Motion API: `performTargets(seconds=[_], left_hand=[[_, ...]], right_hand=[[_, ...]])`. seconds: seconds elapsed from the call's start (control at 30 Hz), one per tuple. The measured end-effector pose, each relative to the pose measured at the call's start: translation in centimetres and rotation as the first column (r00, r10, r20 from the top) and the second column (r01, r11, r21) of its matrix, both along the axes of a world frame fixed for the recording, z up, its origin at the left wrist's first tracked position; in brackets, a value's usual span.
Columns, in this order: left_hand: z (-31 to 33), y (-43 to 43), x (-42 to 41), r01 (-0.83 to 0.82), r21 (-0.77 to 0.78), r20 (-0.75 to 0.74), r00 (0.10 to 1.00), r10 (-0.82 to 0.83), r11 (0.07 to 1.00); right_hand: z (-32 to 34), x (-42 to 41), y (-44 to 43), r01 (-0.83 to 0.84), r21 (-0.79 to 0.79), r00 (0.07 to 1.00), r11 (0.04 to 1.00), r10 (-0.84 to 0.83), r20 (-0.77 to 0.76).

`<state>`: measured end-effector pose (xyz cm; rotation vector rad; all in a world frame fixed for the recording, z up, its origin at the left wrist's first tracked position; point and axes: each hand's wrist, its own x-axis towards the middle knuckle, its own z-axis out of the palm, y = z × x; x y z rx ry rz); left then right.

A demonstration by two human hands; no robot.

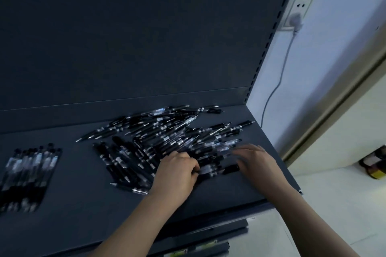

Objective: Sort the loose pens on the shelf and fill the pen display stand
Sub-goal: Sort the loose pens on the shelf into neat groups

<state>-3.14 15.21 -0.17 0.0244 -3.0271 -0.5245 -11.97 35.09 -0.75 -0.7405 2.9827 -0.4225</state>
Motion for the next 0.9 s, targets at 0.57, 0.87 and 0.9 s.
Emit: performTargets(seconds=[0.57, 0.87, 0.9], left_hand=[[-0.5, 1.4, -2.3, -0.065, -0.126, 0.101, 0.992, 0.078, 0.990], [-0.2, 1.7, -3.0, -0.024, -0.188, 0.147, 0.988, 0.052, 0.982], [-0.2, 1.7, -3.1, -0.015, -0.192, 0.147, 0.988, 0.044, 0.981]], right_hand=[[-1.6, -4.9, 2.9, -0.057, 0.090, 0.998, 0.994, 0.054, 0.026], [-1.7, -3.2, 5.0, 0.020, -0.151, 0.992, 0.988, -0.001, 0.125], [-1.7, -3.1, 5.1, 0.024, -0.175, 0.993, 0.984, -0.004, 0.116]])
